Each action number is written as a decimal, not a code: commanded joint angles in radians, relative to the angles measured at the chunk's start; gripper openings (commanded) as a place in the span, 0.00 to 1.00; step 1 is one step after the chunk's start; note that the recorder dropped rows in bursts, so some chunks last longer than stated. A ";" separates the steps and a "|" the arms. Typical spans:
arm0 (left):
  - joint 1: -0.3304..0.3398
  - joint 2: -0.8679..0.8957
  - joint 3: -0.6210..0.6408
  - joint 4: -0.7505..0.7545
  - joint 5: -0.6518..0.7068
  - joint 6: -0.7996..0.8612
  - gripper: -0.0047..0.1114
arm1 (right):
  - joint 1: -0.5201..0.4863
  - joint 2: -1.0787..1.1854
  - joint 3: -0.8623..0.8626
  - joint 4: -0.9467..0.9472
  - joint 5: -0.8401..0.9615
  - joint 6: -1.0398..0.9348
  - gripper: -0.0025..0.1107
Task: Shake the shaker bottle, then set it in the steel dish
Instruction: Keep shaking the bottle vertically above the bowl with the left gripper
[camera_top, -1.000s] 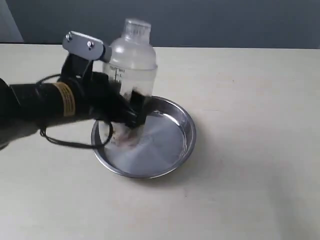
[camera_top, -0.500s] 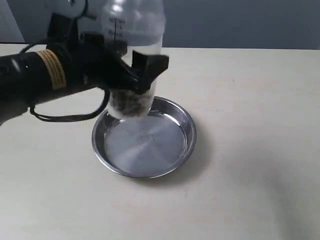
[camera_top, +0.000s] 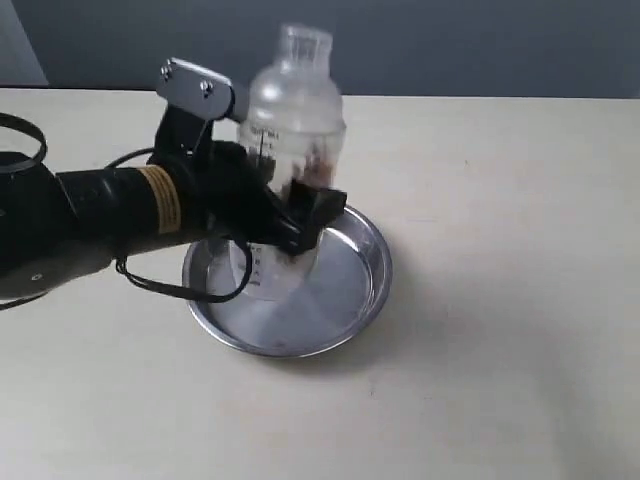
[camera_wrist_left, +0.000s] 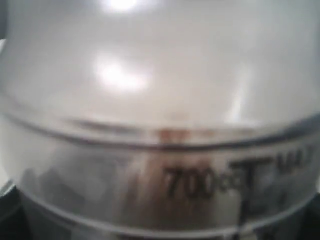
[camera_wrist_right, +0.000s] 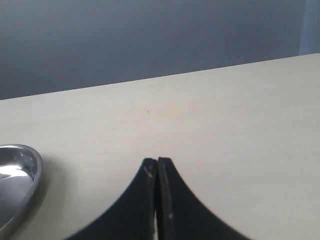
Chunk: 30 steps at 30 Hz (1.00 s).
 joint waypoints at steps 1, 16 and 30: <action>0.000 -0.150 -0.080 -0.014 -0.058 0.039 0.04 | 0.001 0.002 0.001 -0.006 -0.013 -0.004 0.01; 0.009 0.009 0.063 -0.038 0.007 0.012 0.04 | 0.001 0.002 0.001 -0.006 -0.015 -0.004 0.01; 0.003 -0.170 -0.032 -0.061 -0.083 0.062 0.04 | 0.001 0.002 0.001 -0.011 -0.013 -0.004 0.01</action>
